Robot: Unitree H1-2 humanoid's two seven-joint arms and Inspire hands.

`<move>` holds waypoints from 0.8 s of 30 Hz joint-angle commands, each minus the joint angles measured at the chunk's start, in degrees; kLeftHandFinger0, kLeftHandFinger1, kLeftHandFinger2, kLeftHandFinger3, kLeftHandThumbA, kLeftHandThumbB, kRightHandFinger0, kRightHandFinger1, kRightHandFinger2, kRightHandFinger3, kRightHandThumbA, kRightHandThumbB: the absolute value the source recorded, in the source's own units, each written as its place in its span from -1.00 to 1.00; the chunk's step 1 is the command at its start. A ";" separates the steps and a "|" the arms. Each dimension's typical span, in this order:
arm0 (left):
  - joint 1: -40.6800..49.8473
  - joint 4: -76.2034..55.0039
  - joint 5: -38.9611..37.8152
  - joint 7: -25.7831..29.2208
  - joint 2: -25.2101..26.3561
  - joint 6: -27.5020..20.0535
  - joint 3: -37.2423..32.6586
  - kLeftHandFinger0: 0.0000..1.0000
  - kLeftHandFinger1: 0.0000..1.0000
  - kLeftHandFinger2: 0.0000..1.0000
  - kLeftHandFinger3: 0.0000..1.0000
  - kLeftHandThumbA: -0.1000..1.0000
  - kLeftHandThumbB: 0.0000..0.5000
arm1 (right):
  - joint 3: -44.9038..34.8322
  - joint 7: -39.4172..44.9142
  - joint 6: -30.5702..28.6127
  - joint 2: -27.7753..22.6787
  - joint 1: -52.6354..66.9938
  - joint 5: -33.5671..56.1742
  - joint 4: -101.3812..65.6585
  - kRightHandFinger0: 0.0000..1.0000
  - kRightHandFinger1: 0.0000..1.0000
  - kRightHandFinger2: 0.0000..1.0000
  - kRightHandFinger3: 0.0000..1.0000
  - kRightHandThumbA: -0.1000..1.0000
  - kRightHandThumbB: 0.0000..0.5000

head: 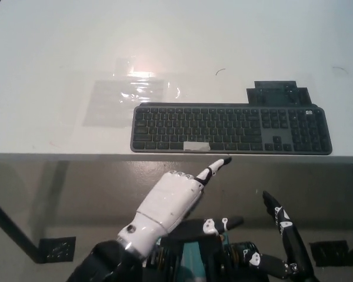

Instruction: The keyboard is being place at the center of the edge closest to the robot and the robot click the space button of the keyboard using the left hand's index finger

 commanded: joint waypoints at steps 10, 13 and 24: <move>15.79 -14.84 -35.14 1.59 9.34 -12.17 9.42 1.00 1.00 1.00 1.00 1.00 0.36 | 0.47 -0.23 -4.22 0.61 -0.22 0.78 -0.84 1.00 1.00 1.00 1.00 1.00 0.41; 18.25 -5.15 -34.55 3.82 7.10 -17.60 11.12 1.00 1.00 1.00 1.00 1.00 0.40 | 0.68 -0.28 -4.64 0.61 -0.27 1.25 -0.28 1.00 1.00 1.00 1.00 1.00 0.40; 20.23 15.93 -47.41 0.41 -2.93 -16.43 18.48 1.00 1.00 1.00 1.00 1.00 0.35 | 1.08 -0.04 -4.64 0.55 0.27 2.14 -0.21 1.00 1.00 1.00 1.00 1.00 0.43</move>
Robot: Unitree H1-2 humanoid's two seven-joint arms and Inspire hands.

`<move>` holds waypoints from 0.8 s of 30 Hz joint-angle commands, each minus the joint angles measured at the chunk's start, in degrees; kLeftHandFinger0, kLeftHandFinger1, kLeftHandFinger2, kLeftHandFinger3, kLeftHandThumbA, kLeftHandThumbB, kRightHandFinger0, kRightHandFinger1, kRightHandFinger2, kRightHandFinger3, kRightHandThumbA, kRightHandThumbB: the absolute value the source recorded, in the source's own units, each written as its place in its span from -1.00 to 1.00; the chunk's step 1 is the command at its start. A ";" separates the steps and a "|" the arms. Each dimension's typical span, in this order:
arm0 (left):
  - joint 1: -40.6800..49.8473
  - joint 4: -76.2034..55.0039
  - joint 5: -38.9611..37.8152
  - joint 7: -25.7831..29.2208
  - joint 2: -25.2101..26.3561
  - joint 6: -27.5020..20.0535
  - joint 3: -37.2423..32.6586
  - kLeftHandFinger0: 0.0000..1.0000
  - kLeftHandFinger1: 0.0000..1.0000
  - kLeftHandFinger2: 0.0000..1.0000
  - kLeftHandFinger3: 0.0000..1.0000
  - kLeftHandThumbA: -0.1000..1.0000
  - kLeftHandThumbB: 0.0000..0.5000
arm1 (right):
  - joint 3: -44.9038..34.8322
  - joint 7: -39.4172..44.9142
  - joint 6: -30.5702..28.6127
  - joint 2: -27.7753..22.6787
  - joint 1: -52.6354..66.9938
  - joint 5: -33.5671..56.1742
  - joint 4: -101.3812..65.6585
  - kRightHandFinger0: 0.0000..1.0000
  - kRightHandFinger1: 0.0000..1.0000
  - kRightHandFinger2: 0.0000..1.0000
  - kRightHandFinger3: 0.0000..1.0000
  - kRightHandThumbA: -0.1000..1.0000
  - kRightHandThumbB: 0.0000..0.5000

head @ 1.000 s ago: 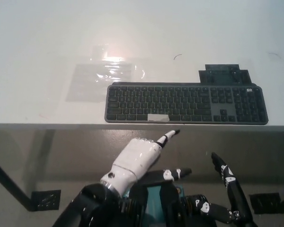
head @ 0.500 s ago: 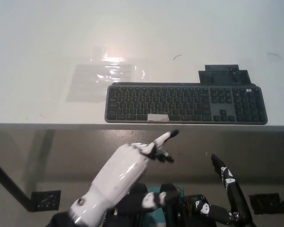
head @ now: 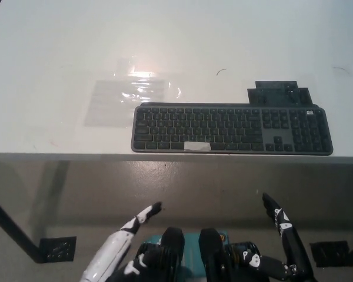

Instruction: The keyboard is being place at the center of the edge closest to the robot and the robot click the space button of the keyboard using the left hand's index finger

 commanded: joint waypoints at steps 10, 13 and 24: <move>0.24 13.02 -18.13 -1.03 -8.29 -2.99 10.04 1.00 1.00 1.00 1.00 1.00 0.31 | 0.60 -0.19 -4.66 1.08 0.93 2.55 -1.28 1.00 1.00 1.00 1.00 1.00 0.51; -0.06 13.61 -16.38 -0.23 -8.77 -4.27 11.11 1.00 1.00 1.00 1.00 1.00 0.32 | 0.56 -0.16 -4.66 1.30 0.88 2.57 -1.38 1.00 1.00 1.00 1.00 1.00 0.54; -0.74 16.14 -13.93 -0.54 -7.77 -9.68 11.01 1.00 1.00 1.00 1.00 1.00 0.00 | 0.69 0.20 -4.66 1.19 0.51 3.48 -1.43 1.00 1.00 1.00 1.00 1.00 0.53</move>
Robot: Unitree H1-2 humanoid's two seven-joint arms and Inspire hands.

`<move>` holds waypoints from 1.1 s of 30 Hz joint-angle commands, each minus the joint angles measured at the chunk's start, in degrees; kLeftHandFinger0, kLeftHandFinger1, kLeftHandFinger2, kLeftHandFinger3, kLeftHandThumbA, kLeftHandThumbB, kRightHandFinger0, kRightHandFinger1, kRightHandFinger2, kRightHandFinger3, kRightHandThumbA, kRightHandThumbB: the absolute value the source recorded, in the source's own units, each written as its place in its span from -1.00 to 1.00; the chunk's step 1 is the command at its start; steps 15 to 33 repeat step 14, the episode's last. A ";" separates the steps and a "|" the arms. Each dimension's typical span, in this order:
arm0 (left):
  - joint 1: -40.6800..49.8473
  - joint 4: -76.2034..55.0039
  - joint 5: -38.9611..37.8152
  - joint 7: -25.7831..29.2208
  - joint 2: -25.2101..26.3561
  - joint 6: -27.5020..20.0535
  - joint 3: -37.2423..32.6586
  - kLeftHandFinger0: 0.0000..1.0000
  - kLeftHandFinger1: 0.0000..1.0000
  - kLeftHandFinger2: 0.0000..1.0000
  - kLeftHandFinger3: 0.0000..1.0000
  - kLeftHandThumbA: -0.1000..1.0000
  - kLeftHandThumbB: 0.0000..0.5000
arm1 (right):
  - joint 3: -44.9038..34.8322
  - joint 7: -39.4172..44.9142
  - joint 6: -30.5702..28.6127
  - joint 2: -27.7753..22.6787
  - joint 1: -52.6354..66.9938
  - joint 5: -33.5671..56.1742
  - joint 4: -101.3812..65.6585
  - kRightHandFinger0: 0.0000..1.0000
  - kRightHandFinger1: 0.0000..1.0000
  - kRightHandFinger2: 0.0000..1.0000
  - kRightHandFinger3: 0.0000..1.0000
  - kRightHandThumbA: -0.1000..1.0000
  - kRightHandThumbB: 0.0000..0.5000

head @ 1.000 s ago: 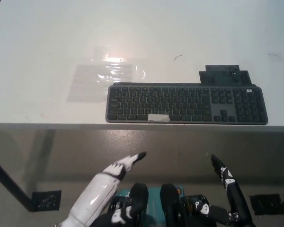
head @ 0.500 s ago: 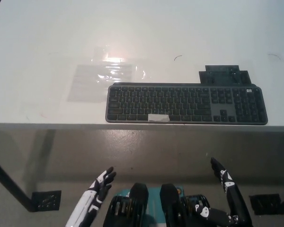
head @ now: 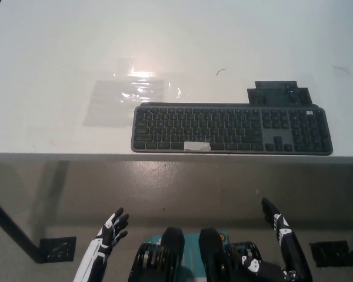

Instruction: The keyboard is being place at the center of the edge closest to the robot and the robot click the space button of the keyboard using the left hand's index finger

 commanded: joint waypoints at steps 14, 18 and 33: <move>-0.73 -1.24 0.66 -0.24 1.15 -3.38 0.16 1.00 1.00 1.00 1.00 1.00 0.01 | 0.50 -0.46 -3.55 0.40 -0.67 0.37 -1.52 1.00 1.00 1.00 1.00 1.00 0.48; -0.73 -1.24 0.66 -0.24 1.15 -3.38 0.16 1.00 1.00 1.00 1.00 1.00 0.01 | 0.50 -0.46 -3.55 0.40 -0.67 0.37 -1.52 1.00 1.00 1.00 1.00 1.00 0.48; -0.73 -1.24 0.66 -0.24 1.15 -3.38 0.16 1.00 1.00 1.00 1.00 1.00 0.01 | 0.50 -0.46 -3.55 0.40 -0.67 0.37 -1.52 1.00 1.00 1.00 1.00 1.00 0.48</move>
